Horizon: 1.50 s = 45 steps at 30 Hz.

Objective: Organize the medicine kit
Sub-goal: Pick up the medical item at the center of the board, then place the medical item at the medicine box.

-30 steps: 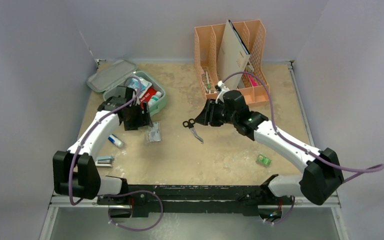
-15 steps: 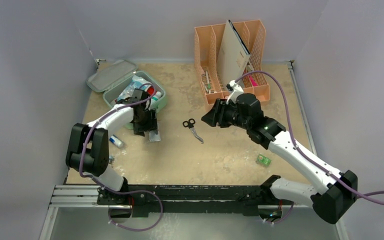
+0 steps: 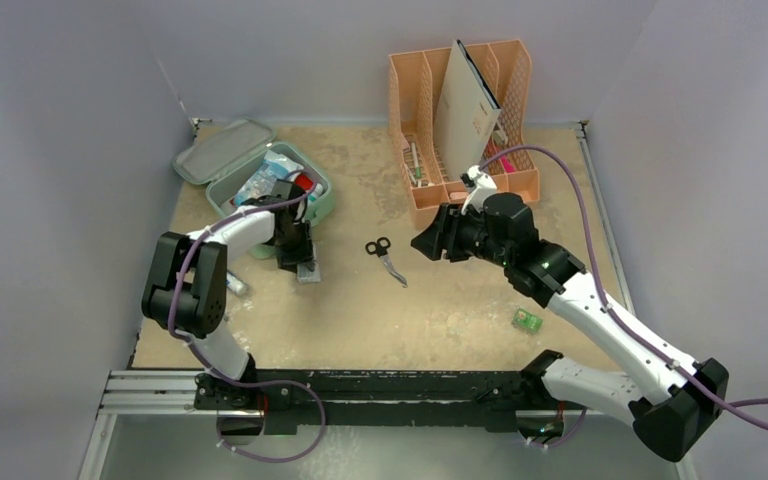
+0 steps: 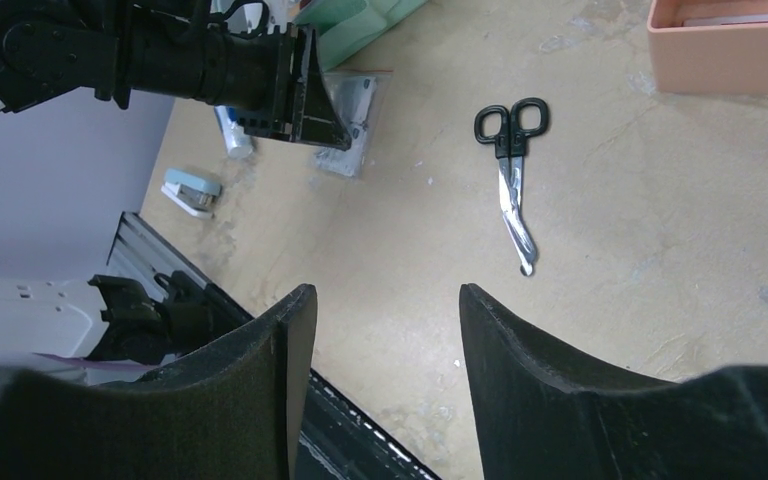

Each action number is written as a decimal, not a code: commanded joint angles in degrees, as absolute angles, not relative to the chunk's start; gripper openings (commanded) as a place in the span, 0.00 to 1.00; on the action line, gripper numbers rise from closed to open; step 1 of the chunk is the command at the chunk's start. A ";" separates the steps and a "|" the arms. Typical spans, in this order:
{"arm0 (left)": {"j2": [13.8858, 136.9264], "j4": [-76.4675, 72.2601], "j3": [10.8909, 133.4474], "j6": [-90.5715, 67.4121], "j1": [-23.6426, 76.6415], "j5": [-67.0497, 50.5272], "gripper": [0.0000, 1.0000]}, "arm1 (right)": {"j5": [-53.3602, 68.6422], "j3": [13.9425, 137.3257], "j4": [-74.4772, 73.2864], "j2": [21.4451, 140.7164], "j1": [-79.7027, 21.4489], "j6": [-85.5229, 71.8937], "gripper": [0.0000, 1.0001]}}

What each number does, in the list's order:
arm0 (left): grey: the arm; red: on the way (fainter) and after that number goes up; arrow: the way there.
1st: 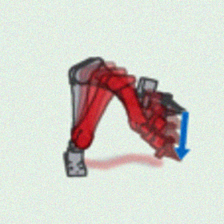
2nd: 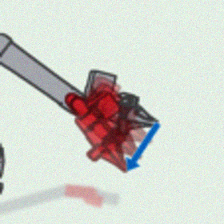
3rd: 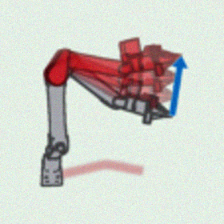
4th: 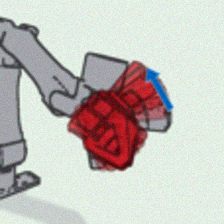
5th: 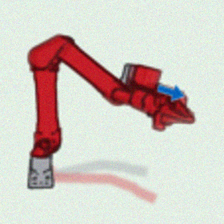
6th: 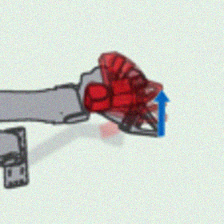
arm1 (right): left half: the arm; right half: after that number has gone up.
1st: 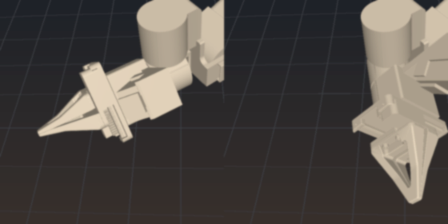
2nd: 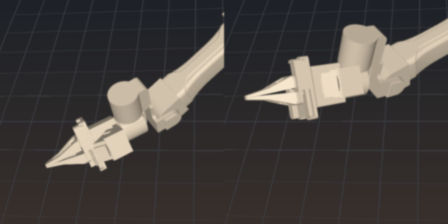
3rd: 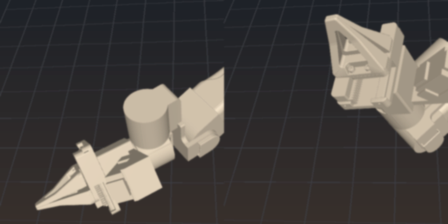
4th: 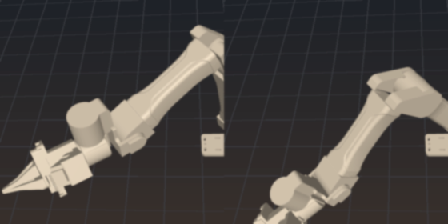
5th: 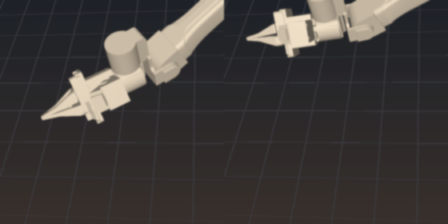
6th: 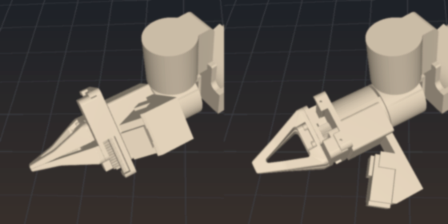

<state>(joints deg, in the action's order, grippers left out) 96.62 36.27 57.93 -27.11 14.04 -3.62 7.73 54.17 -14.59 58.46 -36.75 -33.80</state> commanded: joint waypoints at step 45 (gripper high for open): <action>98.13 40.19 87.44 14.36 12.76 2.91 0.00 | 5.65 55.89 -18.83 55.31 -37.00 -30.12 0.60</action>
<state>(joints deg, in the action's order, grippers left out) 96.97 43.83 84.79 6.24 14.39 5.04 6.96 53.87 -17.15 56.45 -36.75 -31.86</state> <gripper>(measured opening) 0.017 0.595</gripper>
